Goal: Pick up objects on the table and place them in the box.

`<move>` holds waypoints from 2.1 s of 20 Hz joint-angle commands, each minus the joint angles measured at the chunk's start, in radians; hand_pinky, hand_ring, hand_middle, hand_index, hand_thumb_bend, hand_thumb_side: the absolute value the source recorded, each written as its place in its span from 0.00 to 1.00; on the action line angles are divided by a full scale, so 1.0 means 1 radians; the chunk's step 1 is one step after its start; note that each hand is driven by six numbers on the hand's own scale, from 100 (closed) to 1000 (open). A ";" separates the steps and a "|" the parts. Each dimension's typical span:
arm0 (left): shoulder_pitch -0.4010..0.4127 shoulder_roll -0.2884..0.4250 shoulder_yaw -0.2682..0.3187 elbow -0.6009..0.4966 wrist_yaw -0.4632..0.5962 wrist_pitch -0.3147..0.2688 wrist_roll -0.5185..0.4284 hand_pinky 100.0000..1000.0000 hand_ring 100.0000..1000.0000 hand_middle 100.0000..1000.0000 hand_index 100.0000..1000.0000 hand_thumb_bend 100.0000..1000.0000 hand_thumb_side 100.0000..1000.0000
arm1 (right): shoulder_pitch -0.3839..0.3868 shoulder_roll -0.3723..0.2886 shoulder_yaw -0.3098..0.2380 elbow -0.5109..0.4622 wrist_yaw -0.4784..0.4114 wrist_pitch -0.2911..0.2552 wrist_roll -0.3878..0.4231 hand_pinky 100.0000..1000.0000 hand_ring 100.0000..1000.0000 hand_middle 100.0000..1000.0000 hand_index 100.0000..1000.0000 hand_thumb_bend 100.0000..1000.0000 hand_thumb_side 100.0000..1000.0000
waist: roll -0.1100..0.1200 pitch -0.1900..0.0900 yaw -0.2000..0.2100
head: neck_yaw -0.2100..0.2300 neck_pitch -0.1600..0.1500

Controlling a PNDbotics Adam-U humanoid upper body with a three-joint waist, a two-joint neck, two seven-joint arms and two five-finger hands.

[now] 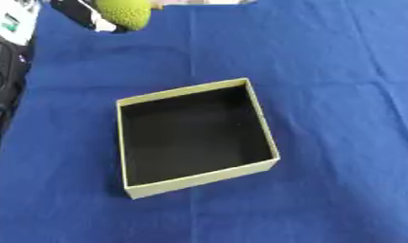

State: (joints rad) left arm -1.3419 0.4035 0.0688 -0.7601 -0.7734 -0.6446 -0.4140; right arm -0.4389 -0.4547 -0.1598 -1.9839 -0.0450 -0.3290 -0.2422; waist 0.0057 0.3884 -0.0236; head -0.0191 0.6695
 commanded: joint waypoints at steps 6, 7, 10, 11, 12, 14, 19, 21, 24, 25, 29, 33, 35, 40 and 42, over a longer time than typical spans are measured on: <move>0.024 0.043 -0.118 -0.170 0.134 -0.050 0.063 0.38 0.34 0.36 0.52 0.73 0.00 | -0.003 -0.041 -0.013 -0.016 0.003 -0.002 -0.006 0.71 0.63 0.42 0.62 0.00 0.51 | 0.001 -0.049 0.017 | -0.028 0.013; 0.043 0.047 -0.143 -0.202 0.143 -0.061 0.088 0.38 0.35 0.37 0.52 0.74 0.00 | -0.003 -0.041 -0.013 -0.016 0.003 -0.002 -0.006 0.71 0.63 0.42 0.62 0.00 0.51 | -0.001 -0.051 0.019 | -0.033 0.012; 0.104 0.048 -0.208 -0.307 0.145 -0.085 0.188 0.37 0.36 0.38 0.52 0.72 0.00 | -0.004 -0.041 -0.015 -0.016 0.002 -0.004 -0.007 0.71 0.63 0.42 0.62 0.00 0.50 | -0.006 -0.058 0.025 | -0.038 0.008; 0.121 0.047 -0.223 -0.339 0.140 -0.085 0.220 0.37 0.36 0.38 0.52 0.72 0.00 | -0.004 -0.040 -0.016 -0.016 0.002 -0.004 -0.008 0.71 0.63 0.42 0.62 0.00 0.50 | -0.008 -0.059 0.026 | -0.039 0.007; 0.140 0.041 -0.240 -0.372 0.137 -0.085 0.249 0.37 0.36 0.38 0.52 0.71 0.00 | -0.004 -0.039 -0.017 -0.016 0.002 -0.004 -0.009 0.71 0.63 0.42 0.62 0.00 0.50 | -0.010 -0.060 0.028 | -0.039 0.005; 0.179 0.025 -0.280 -0.435 0.124 -0.089 0.295 0.36 0.36 0.39 0.52 0.71 0.00 | -0.005 -0.037 -0.019 -0.016 0.001 -0.004 -0.011 0.71 0.63 0.42 0.62 0.00 0.49 | -0.015 -0.063 0.032 | -0.039 0.001; 0.242 -0.018 -0.391 -0.523 0.089 -0.115 0.314 0.38 0.36 0.38 0.53 0.74 0.00 | -0.003 -0.033 -0.020 -0.016 0.001 -0.004 -0.012 0.71 0.63 0.42 0.62 0.00 0.49 | -0.023 -0.068 0.040 | -0.052 0.008; 0.255 -0.036 -0.419 -0.539 0.103 -0.114 0.295 0.38 0.36 0.38 0.52 0.74 0.00 | -0.002 -0.033 -0.020 -0.016 0.002 -0.003 -0.013 0.71 0.63 0.42 0.62 0.00 0.49 | -0.024 -0.069 0.044 | -0.063 0.014; 0.272 -0.055 -0.440 -0.566 0.132 -0.099 0.260 0.38 0.35 0.37 0.52 0.74 0.00 | 0.000 -0.033 -0.019 -0.016 0.003 -0.002 -0.013 0.71 0.63 0.42 0.62 0.00 0.50 | -0.023 -0.069 0.047 | -0.081 0.024; 0.277 -0.060 -0.442 -0.574 0.141 -0.092 0.247 0.38 0.35 0.37 0.52 0.74 0.00 | 0.001 -0.034 -0.019 -0.016 0.004 -0.002 -0.014 0.71 0.63 0.42 0.62 0.00 0.50 | -0.022 -0.069 0.048 | -0.085 0.026; 0.306 -0.075 -0.450 -0.597 0.172 -0.066 0.191 0.39 0.34 0.36 0.52 0.64 0.00 | 0.005 -0.034 -0.020 -0.016 0.007 0.000 -0.017 0.71 0.63 0.42 0.62 0.00 0.51 | -0.019 -0.066 0.051 | -0.098 0.038; 0.337 -0.090 -0.450 -0.632 0.201 -0.038 0.136 0.40 0.34 0.35 0.51 0.60 0.00 | 0.007 -0.033 -0.019 -0.016 0.010 0.002 -0.019 0.71 0.63 0.42 0.62 0.00 0.51 | -0.018 -0.062 0.055 | -0.106 0.049; 0.353 -0.093 -0.451 -0.645 0.206 -0.021 0.108 0.40 0.33 0.35 0.51 0.56 0.00 | 0.007 -0.033 -0.019 -0.016 0.011 0.002 -0.020 0.71 0.63 0.42 0.62 0.00 0.51 | -0.018 -0.061 0.056 | -0.108 0.050; 0.379 -0.094 -0.444 -0.672 0.223 0.007 0.069 0.40 0.33 0.35 0.51 0.55 0.00 | 0.009 -0.032 -0.019 -0.016 0.012 0.003 -0.020 0.71 0.63 0.42 0.62 0.00 0.51 | -0.022 -0.060 0.058 | -0.109 0.052; 0.380 -0.093 -0.443 -0.678 0.230 0.011 0.061 0.40 0.33 0.35 0.51 0.55 0.00 | 0.009 -0.032 -0.019 -0.016 0.013 0.003 -0.020 0.71 0.63 0.42 0.62 0.00 0.51 | -0.022 -0.060 0.058 | -0.109 0.052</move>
State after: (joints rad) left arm -0.9490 0.3051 -0.3853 -1.4150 -0.5516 -0.6366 -0.3452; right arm -0.4220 -0.4631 -0.1717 -1.9839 -0.0377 -0.3257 -0.2591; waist -0.0150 0.3484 0.0349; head -0.1254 0.7201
